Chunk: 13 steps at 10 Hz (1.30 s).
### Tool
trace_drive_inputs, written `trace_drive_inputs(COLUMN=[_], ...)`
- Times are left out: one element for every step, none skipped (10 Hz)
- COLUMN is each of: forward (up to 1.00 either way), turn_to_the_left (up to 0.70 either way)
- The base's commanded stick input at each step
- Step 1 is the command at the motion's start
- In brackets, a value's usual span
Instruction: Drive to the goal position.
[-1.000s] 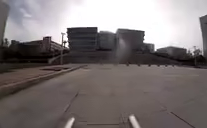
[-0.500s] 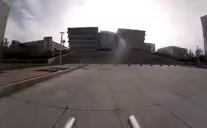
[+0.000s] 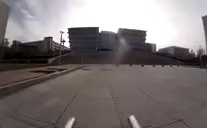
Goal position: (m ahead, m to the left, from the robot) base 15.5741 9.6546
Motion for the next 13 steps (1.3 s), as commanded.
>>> trace_drive_inputs(forward=[1.00,1.00,1.00,1.00,1.00,1.00,1.00,1.00,1.00,1.00,1.00,1.00,1.00], turn_to_the_left=[0.00,0.00,0.00,0.00,0.00,0.00,0.00,0.00,0.00,0.00,0.00,0.06,0.20])
